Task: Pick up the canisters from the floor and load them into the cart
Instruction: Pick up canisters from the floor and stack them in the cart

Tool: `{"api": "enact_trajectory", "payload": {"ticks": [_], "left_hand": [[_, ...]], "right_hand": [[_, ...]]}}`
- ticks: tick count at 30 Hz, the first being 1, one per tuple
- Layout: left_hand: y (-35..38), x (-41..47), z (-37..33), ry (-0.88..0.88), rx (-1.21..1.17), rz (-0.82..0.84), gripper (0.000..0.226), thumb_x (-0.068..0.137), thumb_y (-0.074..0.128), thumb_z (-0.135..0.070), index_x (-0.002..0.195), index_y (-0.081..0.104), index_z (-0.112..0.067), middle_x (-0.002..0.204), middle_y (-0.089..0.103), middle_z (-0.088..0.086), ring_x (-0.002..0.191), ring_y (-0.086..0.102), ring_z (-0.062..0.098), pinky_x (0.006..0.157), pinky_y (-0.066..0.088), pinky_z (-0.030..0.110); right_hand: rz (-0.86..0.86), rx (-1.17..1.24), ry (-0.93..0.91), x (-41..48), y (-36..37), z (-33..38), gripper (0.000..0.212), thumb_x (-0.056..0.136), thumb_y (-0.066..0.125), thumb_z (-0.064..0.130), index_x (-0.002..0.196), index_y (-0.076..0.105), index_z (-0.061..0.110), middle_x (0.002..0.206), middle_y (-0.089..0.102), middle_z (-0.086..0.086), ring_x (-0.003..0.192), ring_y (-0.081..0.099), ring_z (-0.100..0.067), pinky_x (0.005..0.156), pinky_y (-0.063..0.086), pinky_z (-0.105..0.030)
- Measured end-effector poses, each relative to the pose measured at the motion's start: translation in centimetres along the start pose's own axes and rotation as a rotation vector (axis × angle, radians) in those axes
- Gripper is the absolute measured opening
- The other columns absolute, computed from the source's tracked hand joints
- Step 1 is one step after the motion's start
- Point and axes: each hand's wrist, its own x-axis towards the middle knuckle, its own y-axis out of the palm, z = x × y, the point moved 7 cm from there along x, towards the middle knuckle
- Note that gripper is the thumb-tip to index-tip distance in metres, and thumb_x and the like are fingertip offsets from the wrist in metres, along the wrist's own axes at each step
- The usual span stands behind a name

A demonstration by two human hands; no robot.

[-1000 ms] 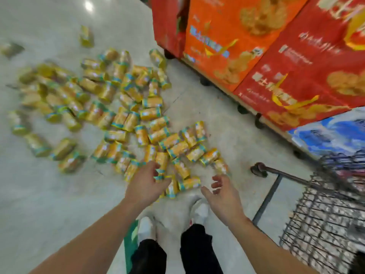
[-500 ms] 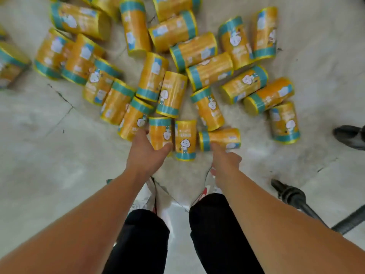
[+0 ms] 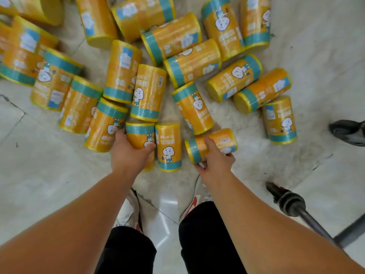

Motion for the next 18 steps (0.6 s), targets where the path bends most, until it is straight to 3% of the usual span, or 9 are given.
{"api": "enact_trajectory", "payload": {"ticks": [3, 6, 8, 11, 15, 18], "left_hand": [[-2.4, -2.8, -1.7, 0.042, -0.005, -0.007, 0.064, 0.068, 0.082, -0.033, 0.121, 0.049, -0.025, 0.104, 0.064, -0.008, 0.095, 0.063, 0.019, 0.085, 0.051, 0.039], [-6.4, -7.0, -5.6, 0.102, -0.006, 0.002, 0.072, 0.068, 0.083, -0.031, 0.13, 0.045, -0.026, 0.1, 0.056, -0.01, 0.091, 0.059, 0.017, 0.081, 0.048, 0.035], [-9.5, -10.0, -9.1, 0.175, -0.016, 0.015, 0.077, 0.067, 0.084, -0.031, 0.133, 0.044, -0.026, 0.094, 0.055, -0.013, 0.088, 0.059, 0.015, 0.081, 0.05, 0.035], [-14.3, -15.1, -15.5, 0.311, -0.047, 0.032, 0.077, 0.066, 0.085, -0.03, 0.132, 0.045, -0.026, 0.09, 0.052, -0.024, 0.082, 0.06, 0.007, 0.079, 0.052, 0.034], [-20.5, -23.8, -25.1, 0.515, -0.064, 0.056, 0.075, 0.062, 0.085, -0.038, 0.126, 0.046, -0.032, 0.101, 0.061, -0.014, 0.089, 0.066, 0.013, 0.078, 0.056, 0.038], [-24.8, -32.0, -32.2, 0.659, -0.105, 0.071, 0.065, 0.065, 0.087, -0.027, 0.116, 0.048, -0.031, 0.092, 0.058, -0.021, 0.08, 0.062, -0.002, 0.068, 0.049, 0.011]], "right_hand": [[0.03, -0.054, -0.161, -4.1, -1.9, 1.9, 0.082, 0.072, 0.084, 0.018, 0.134, 0.033, 0.035, 0.121, 0.059, 0.004, 0.104, 0.064, -0.018, 0.09, 0.056, -0.048], [0.102, -0.155, -0.303, -10.6, -3.7, 4.5, 0.084, 0.075, 0.082, 0.016, 0.138, 0.031, 0.038, 0.113, 0.063, 0.007, 0.093, 0.066, -0.007, 0.075, 0.055, -0.027], [0.151, -0.202, -0.389, -15.7, -4.6, 6.5, 0.085, 0.075, 0.083, 0.018, 0.138, 0.031, 0.041, 0.109, 0.062, 0.009, 0.089, 0.065, -0.003, 0.069, 0.051, -0.022], [0.212, -0.228, -0.532, -24.2, -5.9, 10.4, 0.083, 0.075, 0.083, 0.018, 0.136, 0.032, 0.042, 0.106, 0.059, 0.014, 0.082, 0.065, 0.003, 0.072, 0.051, -0.023], [0.268, -0.181, -0.747, -36.5, -8.8, 16.6, 0.083, 0.071, 0.085, 0.01, 0.133, 0.038, 0.038, 0.096, 0.062, 0.018, 0.074, 0.066, 0.01, 0.078, 0.055, -0.024], [0.274, -0.15, -0.889, -45.6, -12.8, 21.2, 0.083, 0.067, 0.087, 0.014, 0.13, 0.041, 0.041, 0.1, 0.064, 0.018, 0.085, 0.068, 0.001, 0.089, 0.056, -0.037]]}}
